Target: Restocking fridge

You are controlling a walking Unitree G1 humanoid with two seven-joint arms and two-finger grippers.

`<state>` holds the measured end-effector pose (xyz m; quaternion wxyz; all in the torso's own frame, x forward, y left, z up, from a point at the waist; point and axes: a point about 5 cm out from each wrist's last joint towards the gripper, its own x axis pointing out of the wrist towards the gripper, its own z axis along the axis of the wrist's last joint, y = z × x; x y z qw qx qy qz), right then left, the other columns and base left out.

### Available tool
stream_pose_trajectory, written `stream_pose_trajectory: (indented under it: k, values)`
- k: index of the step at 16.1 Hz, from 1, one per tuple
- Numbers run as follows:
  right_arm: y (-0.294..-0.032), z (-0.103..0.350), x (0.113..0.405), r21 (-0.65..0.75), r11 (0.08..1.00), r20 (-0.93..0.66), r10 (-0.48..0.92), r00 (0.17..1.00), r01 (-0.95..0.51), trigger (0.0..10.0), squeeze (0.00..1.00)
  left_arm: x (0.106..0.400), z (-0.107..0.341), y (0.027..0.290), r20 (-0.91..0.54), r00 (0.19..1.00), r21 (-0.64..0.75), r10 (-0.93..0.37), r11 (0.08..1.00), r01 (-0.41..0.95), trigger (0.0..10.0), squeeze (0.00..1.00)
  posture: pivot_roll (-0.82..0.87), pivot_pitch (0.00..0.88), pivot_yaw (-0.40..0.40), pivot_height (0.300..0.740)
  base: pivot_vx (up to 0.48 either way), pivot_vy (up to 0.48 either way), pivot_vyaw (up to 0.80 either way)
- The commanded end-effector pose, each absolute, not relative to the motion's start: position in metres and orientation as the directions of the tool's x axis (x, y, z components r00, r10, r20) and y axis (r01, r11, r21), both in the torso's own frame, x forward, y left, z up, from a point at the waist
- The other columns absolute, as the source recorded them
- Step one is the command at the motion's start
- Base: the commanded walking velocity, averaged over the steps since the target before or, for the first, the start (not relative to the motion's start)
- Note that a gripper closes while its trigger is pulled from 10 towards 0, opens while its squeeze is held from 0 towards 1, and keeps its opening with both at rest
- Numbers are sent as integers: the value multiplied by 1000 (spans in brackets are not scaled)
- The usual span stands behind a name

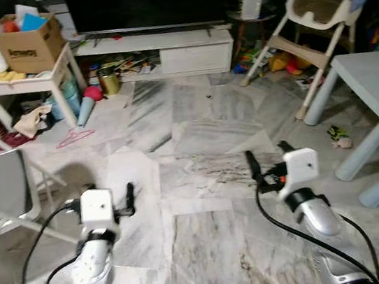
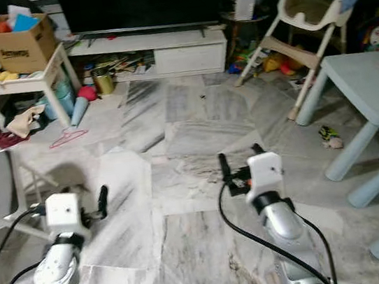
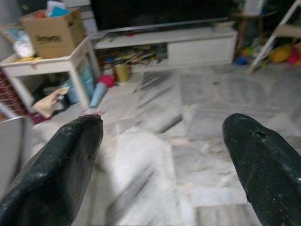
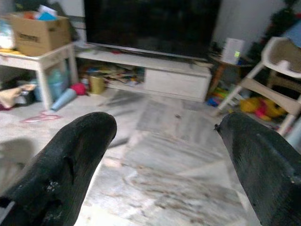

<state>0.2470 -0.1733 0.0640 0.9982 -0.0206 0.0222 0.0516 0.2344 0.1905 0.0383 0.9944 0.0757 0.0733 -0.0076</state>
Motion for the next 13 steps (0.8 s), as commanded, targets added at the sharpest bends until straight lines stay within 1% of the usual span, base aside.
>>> stream_pose_trajectory:
  k: [1,4,7,8,10,13]
  values:
    - [-182,60,244,-55,996,-61,66,996,-69,10000,0,234,40,195,-137,991,162,8,987,15,10000,0,35,0,-34,740,0,0,0]
    - [-191,57,234,-63,998,-66,24,998,-28,10000,0,225,36,205,-152,988,184,11,983,17,10000,0,24,0,-19,740,0,0,0]
    - [-201,53,222,-114,993,-79,4,997,-13,10000,0,214,34,208,-161,986,163,34,987,-8,10000,0,16,0,-14,740,0,0,0]
    - [-203,53,221,-142,990,-76,11,997,-22,10000,0,209,31,207,-168,985,160,39,987,-12,10000,0,14,0,-15,740,0,0,0]
    - [-204,54,222,-137,990,-74,1,997,-11,10000,0,206,27,204,-179,983,156,39,988,-10,10000,0,11,0,-17,740,0,0,0]
    - [-205,55,227,-130,991,-70,-30,997,21,10000,0,210,28,202,-171,985,148,27,989,-1,10000,0,11,0,-17,740,0,0,0]
